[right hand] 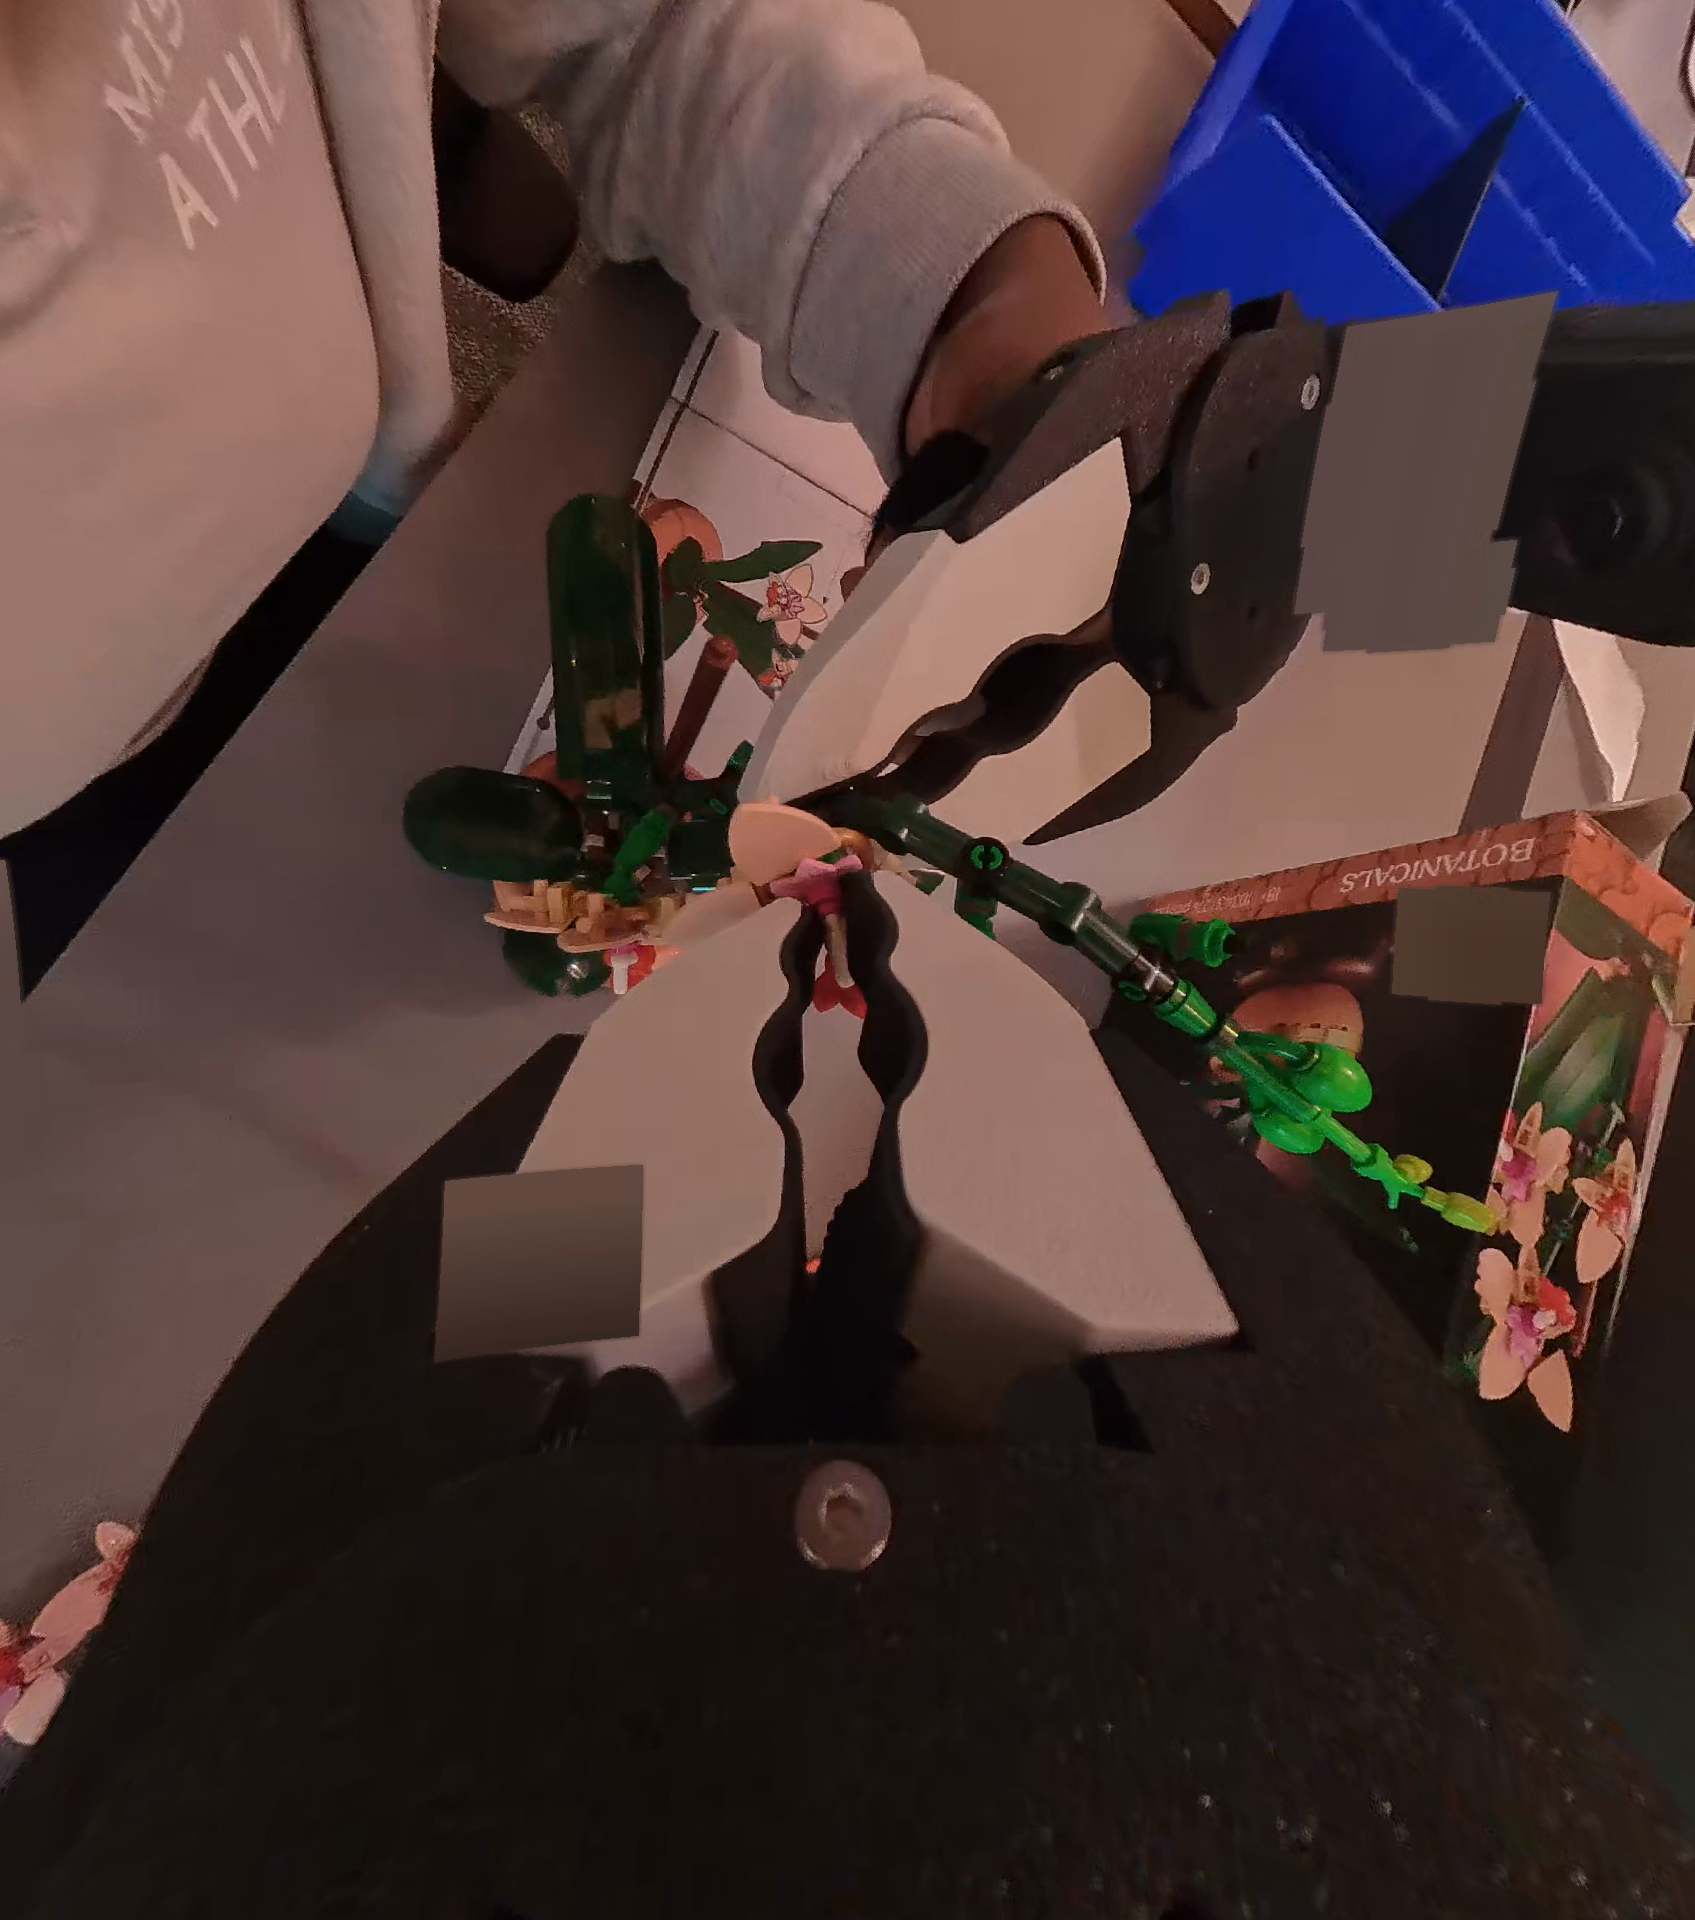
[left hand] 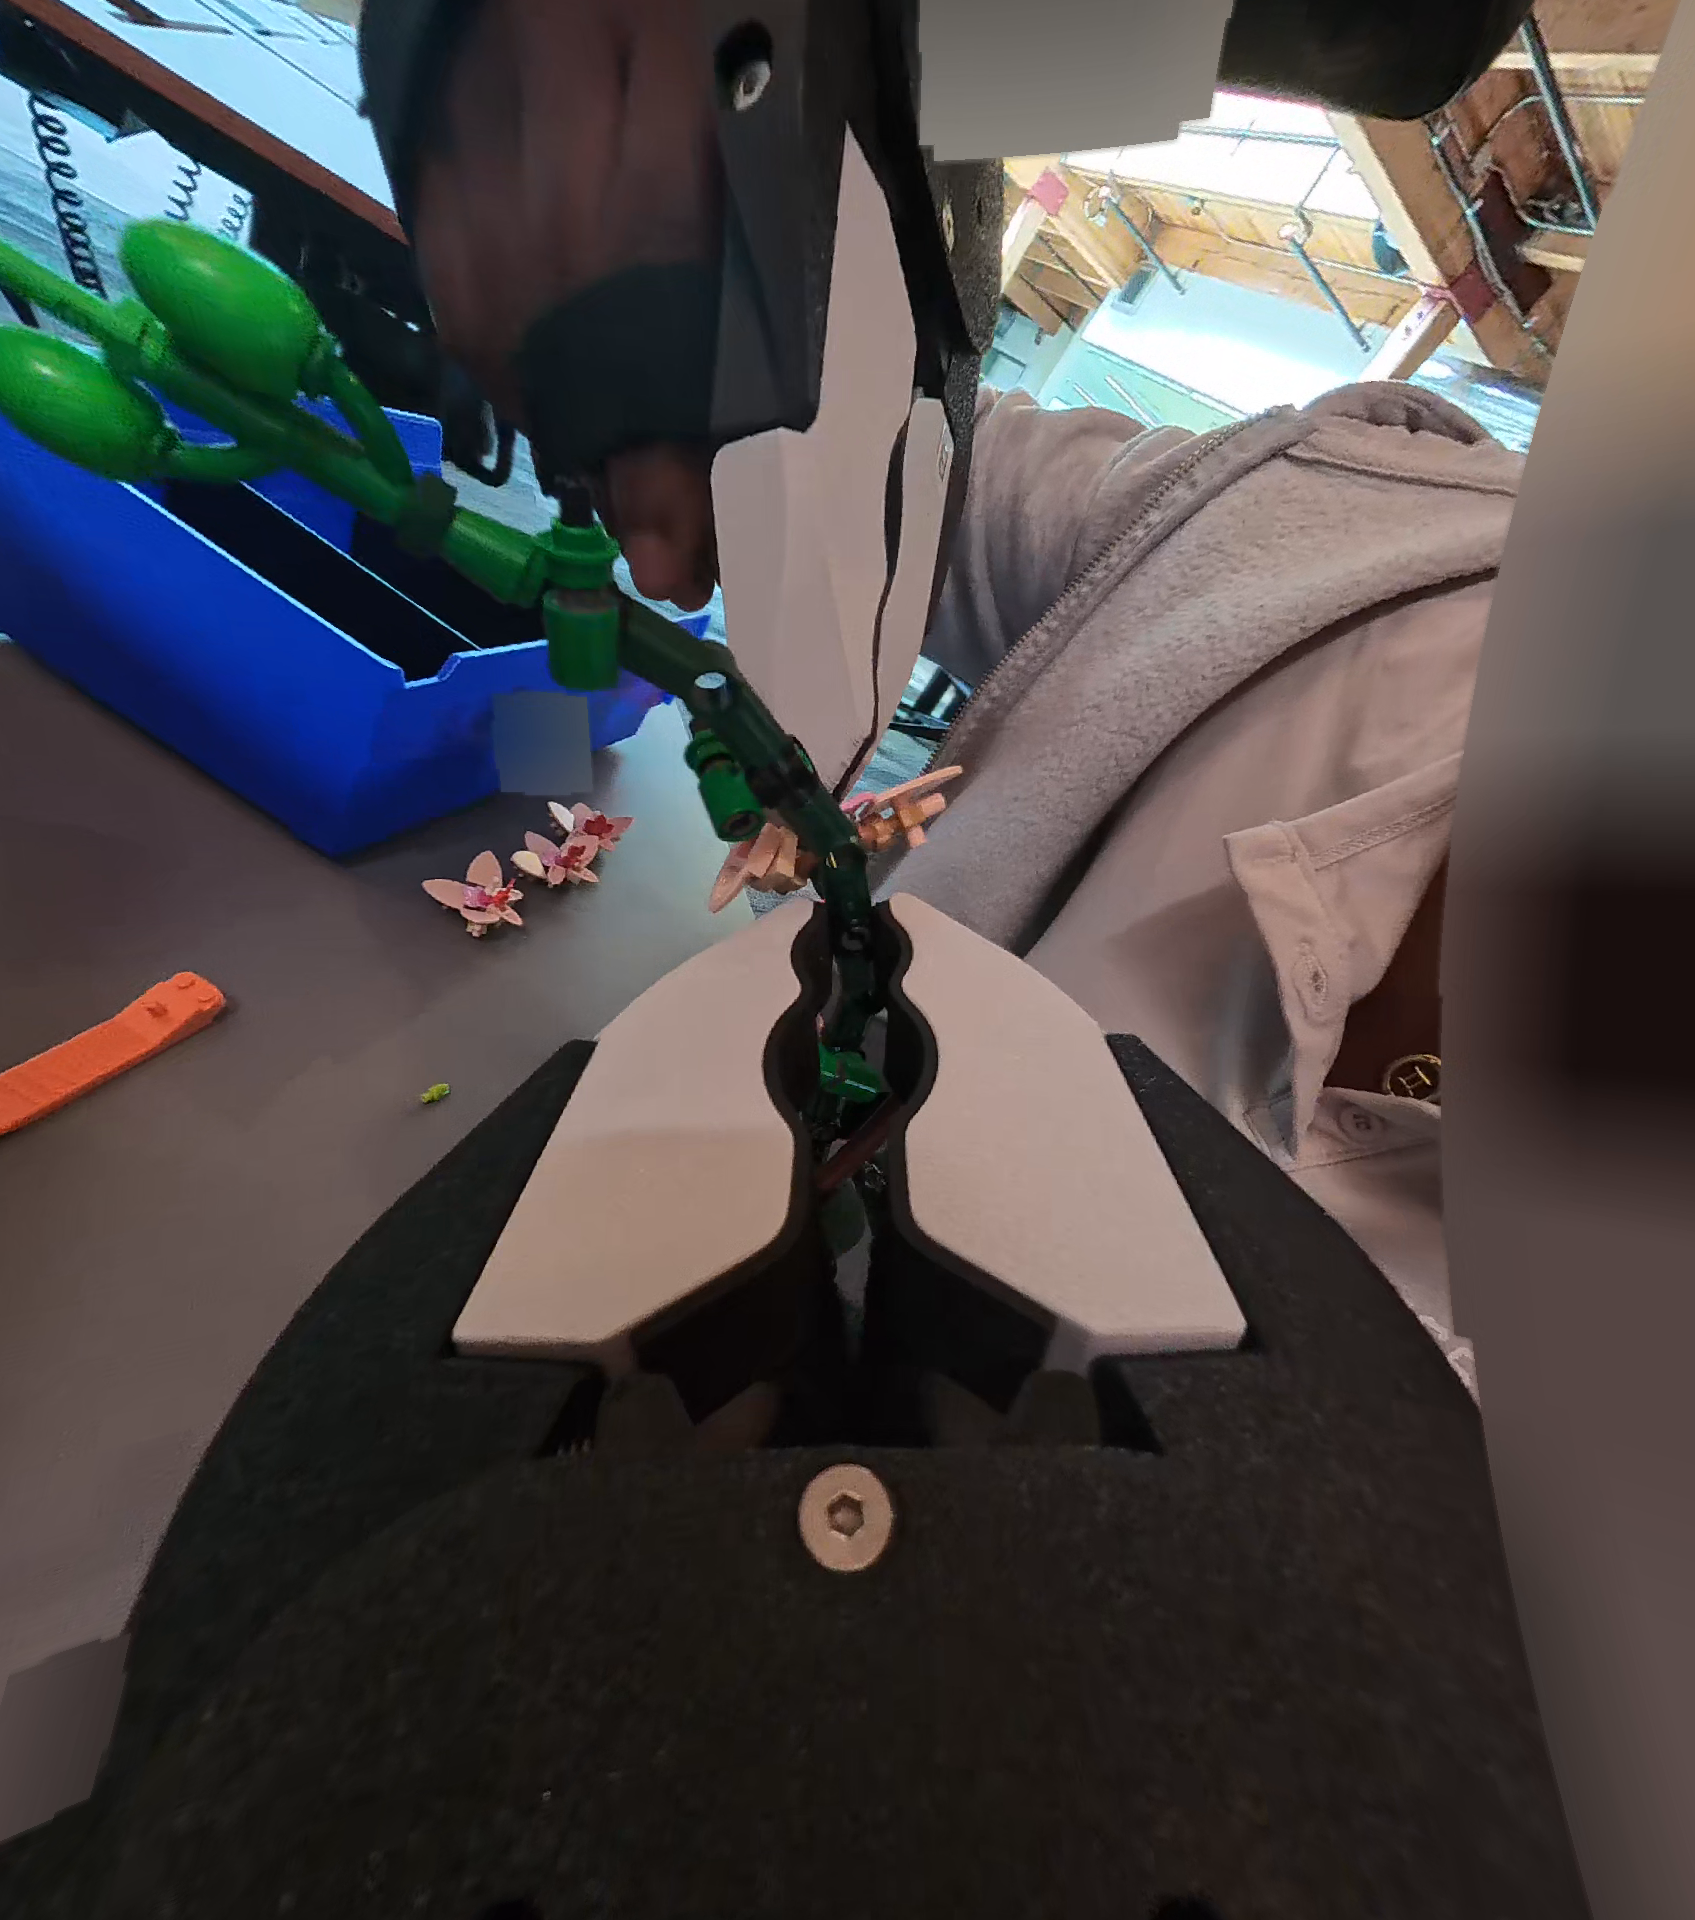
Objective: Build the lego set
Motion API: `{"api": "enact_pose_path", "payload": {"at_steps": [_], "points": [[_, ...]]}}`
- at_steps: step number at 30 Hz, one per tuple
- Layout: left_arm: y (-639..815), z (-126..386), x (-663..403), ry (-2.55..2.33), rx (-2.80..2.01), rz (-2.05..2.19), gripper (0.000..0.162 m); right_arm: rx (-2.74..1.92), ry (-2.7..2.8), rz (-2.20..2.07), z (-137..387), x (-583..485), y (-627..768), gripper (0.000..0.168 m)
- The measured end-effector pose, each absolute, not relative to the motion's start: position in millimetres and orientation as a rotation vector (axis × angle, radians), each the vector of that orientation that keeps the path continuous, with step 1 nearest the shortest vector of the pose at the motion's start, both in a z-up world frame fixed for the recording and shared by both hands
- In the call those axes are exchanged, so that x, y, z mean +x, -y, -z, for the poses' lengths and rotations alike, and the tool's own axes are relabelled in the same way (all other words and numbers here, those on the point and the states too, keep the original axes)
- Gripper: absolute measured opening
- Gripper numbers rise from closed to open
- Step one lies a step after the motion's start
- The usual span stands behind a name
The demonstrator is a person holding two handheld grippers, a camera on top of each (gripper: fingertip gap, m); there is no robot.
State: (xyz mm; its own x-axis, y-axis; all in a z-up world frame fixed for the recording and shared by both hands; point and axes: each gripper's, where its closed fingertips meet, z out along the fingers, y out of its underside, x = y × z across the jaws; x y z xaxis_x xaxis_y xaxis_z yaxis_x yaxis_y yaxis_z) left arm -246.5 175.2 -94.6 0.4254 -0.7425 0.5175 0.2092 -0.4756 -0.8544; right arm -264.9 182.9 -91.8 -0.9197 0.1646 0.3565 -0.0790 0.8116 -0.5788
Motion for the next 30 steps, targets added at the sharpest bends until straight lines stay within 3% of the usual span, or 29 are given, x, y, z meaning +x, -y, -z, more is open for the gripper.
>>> {"api": "enact_pose_path", "payload": {"at_steps": [17,22,30], "points": [[-170.6,93.8,-243.6,-0.532,-1.691,1.238,0.008,-0.128,2.524,-1.005,92.5,-262.5,-179.6,0.007],[-165.8,91.7,-244.2,-0.561,-1.705,1.226,0.023,-0.233,2.449,-1.051,92.3,-265.7,-192.6,0.026],[-157.2,87.1,-246.8,-0.568,-1.729,1.229,0.048,-0.430,2.333,-1.126,90.6,-247.0,-205.6,0.037]]}}
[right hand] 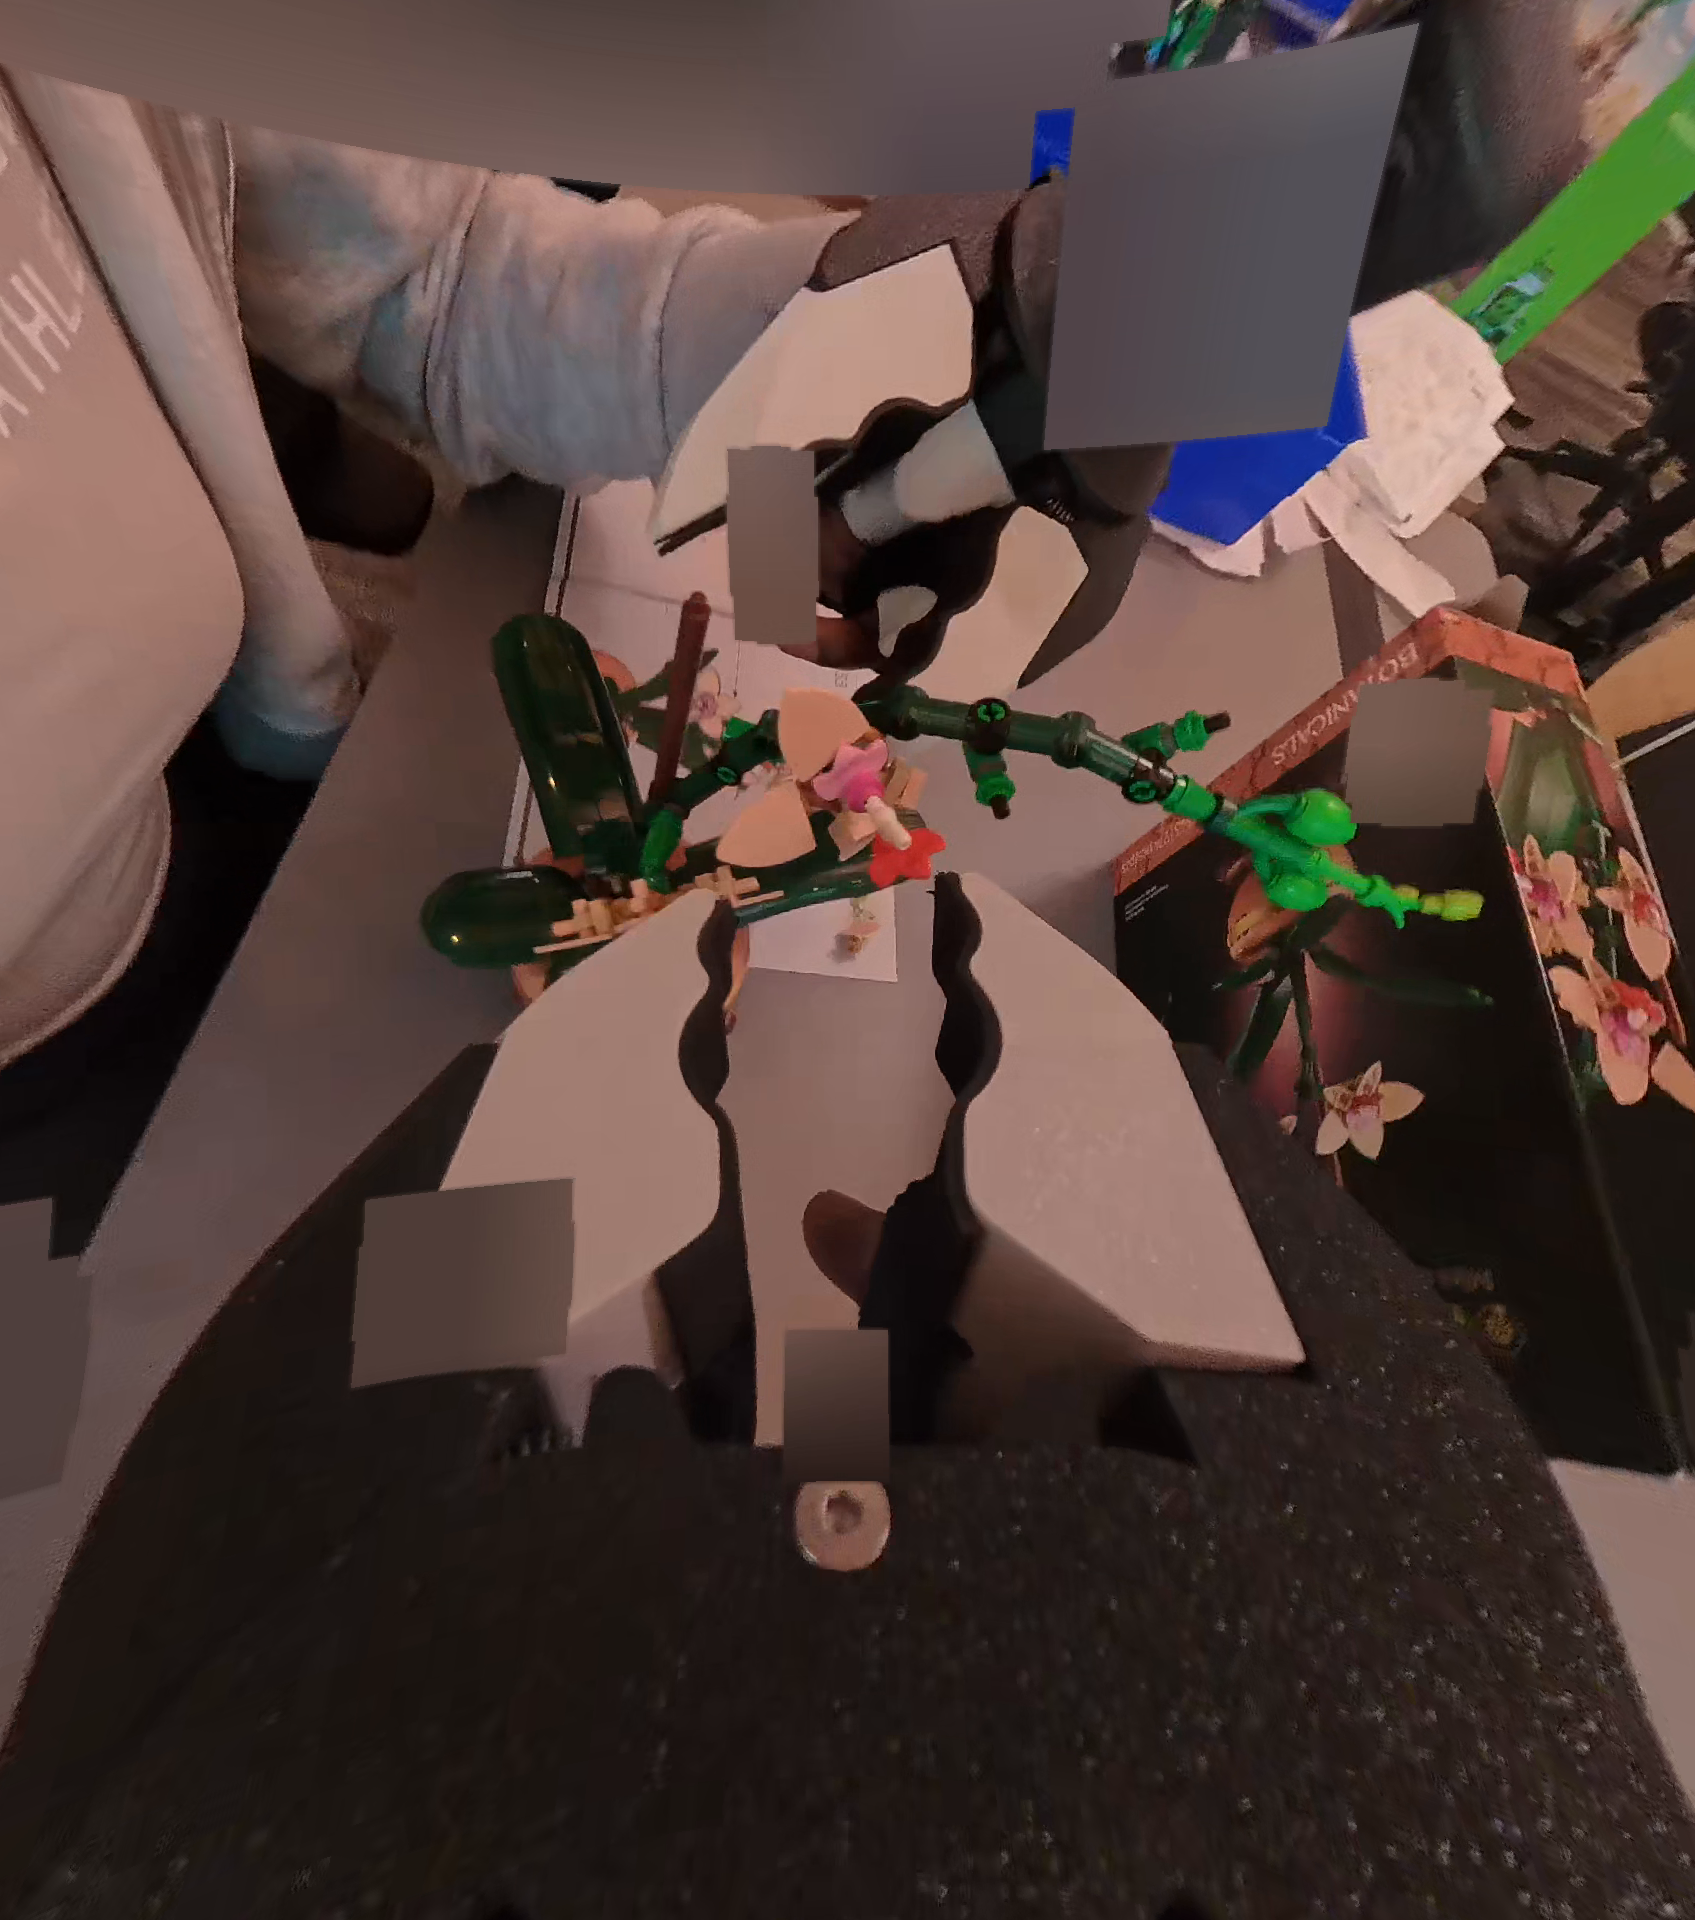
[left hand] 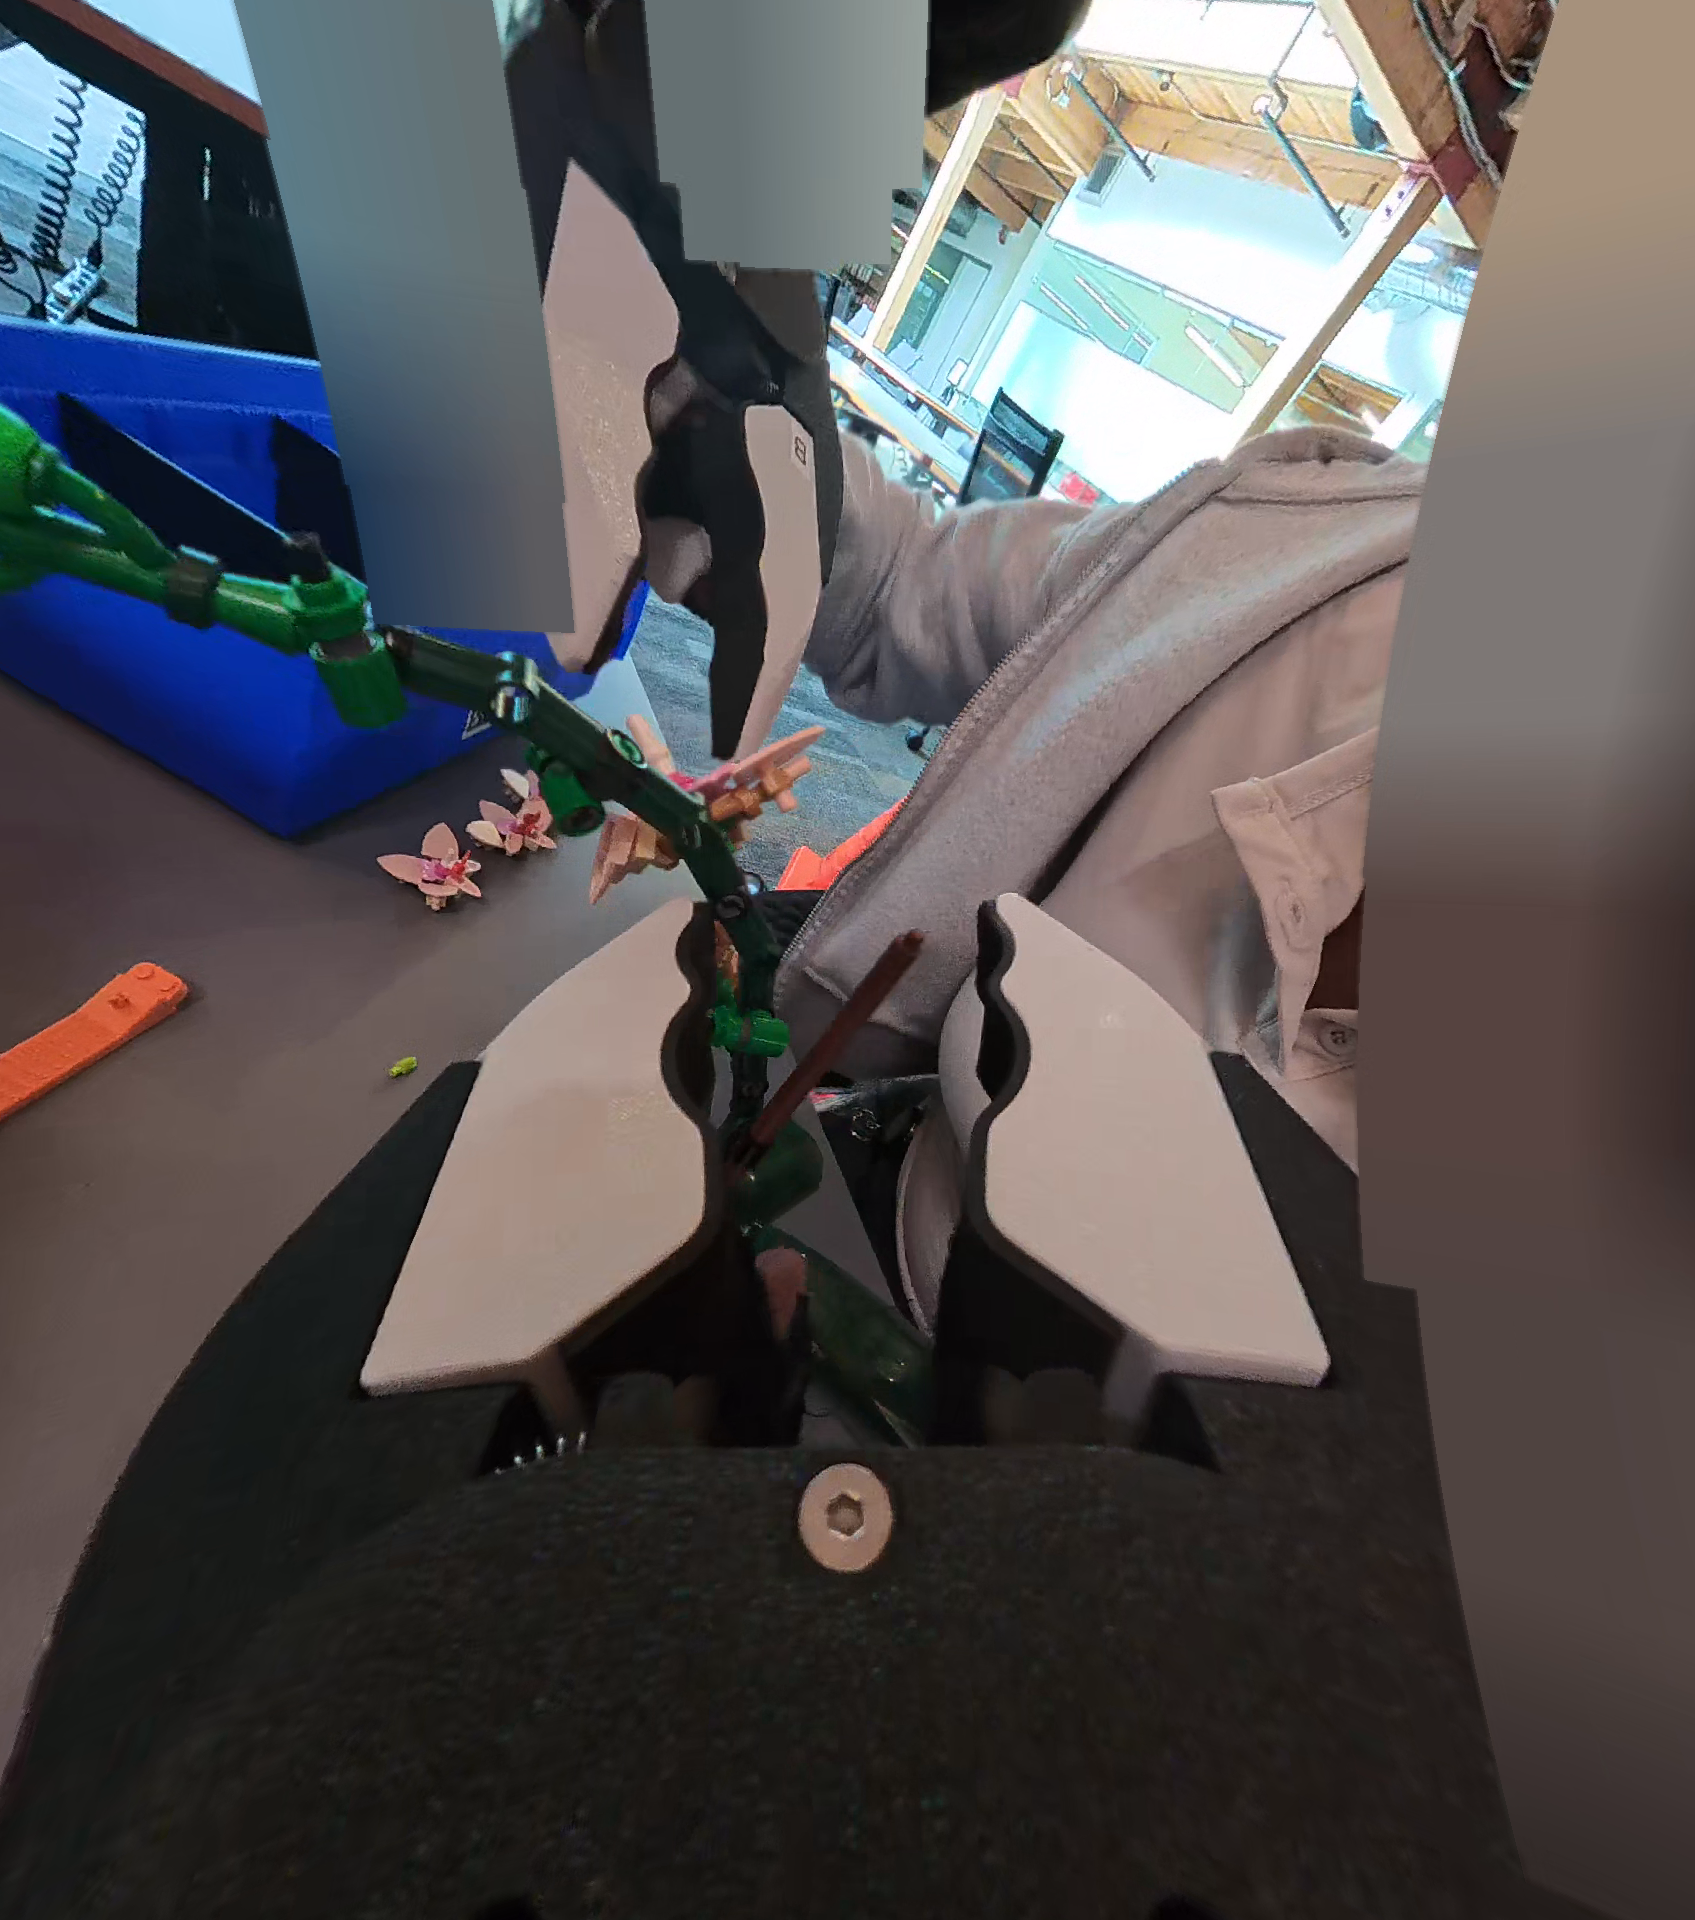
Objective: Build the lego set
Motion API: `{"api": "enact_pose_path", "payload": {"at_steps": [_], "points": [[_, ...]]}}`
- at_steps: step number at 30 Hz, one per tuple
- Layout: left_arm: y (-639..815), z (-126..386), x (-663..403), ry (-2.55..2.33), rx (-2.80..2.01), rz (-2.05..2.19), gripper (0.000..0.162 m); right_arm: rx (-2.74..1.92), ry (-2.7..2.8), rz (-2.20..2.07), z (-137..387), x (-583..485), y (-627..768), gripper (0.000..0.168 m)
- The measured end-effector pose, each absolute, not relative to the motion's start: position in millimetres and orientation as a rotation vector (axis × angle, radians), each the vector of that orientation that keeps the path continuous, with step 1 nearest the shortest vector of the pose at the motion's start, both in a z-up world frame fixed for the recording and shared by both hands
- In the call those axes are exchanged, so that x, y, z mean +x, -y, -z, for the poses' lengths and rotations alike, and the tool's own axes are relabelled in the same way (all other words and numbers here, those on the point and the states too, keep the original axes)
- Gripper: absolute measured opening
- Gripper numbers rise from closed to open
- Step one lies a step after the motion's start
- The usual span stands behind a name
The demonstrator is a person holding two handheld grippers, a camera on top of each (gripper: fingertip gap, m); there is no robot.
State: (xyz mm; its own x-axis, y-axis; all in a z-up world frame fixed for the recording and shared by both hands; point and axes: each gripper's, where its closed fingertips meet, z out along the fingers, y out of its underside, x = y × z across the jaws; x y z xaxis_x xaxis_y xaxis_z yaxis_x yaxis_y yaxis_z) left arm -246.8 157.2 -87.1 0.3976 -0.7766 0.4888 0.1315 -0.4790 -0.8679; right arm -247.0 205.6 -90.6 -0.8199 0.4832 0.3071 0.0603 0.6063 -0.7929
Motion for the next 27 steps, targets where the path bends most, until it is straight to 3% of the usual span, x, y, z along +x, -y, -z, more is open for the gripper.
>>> {"api": "enact_pose_path", "payload": {"at_steps": [7,13,21,27], "points": [[-126.4,98.8,-265.9,-0.507,-1.847,0.940,0.064,-0.660,2.246,-1.218,113.9,-206.2,-202.4,0.055],[-99.4,150.0,-273.5,-0.289,-2.030,0.562,0.067,-0.921,2.172,-1.367,168.6,-191.8,-188.1,0.057],[-86.7,228.0,-239.8,-0.024,-2.177,0.435,0.077,-1.029,2.051,-1.566,202.4,-195.6,-174.4,0.073],[-102.1,246.7,-241.4,0.137,-2.185,0.203,0.072,-0.972,2.124,-1.526,223.5,-194.7,-170.6,0.082]]}}
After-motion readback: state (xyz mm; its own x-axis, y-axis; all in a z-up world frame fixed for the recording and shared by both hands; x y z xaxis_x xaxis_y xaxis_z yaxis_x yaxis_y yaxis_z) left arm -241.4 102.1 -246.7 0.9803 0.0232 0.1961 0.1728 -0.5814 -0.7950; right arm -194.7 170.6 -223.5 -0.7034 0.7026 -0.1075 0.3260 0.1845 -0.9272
